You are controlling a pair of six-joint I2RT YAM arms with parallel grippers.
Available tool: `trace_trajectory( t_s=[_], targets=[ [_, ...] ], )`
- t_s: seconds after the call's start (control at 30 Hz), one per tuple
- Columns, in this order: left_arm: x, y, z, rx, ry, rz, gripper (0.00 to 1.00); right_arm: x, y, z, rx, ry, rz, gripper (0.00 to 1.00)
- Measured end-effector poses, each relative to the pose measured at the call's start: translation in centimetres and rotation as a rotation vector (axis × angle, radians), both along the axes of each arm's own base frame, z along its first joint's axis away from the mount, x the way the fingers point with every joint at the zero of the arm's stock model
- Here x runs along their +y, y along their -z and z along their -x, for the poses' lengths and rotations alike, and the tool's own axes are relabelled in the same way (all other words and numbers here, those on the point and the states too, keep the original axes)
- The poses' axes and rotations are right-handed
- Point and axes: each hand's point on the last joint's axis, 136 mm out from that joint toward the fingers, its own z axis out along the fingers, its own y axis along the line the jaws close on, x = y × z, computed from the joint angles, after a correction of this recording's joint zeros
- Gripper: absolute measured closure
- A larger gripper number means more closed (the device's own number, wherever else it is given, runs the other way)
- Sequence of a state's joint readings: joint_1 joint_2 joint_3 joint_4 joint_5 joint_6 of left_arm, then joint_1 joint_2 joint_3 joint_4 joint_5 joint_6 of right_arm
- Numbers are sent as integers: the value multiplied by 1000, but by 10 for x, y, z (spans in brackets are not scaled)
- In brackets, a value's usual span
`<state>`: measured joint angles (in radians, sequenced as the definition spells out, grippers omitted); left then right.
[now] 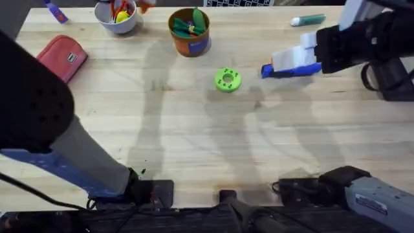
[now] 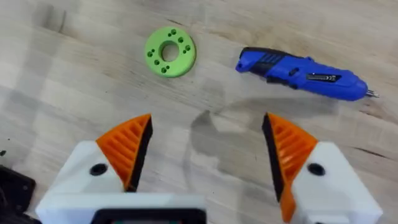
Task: Pick up the gripper from the table and insert it into the empty holder that is missing its gripper. Then pick up a screw, insert it into the mounting hole, and use the screwdriver to tighten it. Finally, clean up the table by picking up the vegetable and placing it into the bucket.
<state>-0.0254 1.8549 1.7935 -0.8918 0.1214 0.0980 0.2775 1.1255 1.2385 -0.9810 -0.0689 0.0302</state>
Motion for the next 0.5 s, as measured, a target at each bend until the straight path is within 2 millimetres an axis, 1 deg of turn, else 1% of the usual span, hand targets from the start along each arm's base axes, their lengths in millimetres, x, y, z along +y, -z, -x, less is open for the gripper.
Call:
trace_trajectory(
  t_s=[0.1, 0.17, 0.23, 0.3, 0.43, 0.47, 0.5],
  targets=[
    [-37, -2, -13, -48, 51, 36, 975, 0, 0, 0, 0, 0, 0, 8],
    [-61, 7, -21, -56, 82, 54, 975, 0, 0, 0, 0, 0, 0, 8],
    [-80, 22, -27, -47, 109, 63, 975, 0, 0, 0, 0, 0, 0, 7],
    [-96, 41, -32, -26, 130, 67, 975, 0, 0, 0, 0, 0, 0, 8],
    [-118, 79, -40, 14, 163, 73, 975, 0, 0, 0, 0, 0, 0, 7],
    [-121, 85, -42, 18, 167, 74, 975, 0, 0, 0, 0, 0, 0, 7],
    [-122, 86, -43, 15, 169, 77, 975, 0, 0, 0, 0, 0, 0, 7]
  ],
)
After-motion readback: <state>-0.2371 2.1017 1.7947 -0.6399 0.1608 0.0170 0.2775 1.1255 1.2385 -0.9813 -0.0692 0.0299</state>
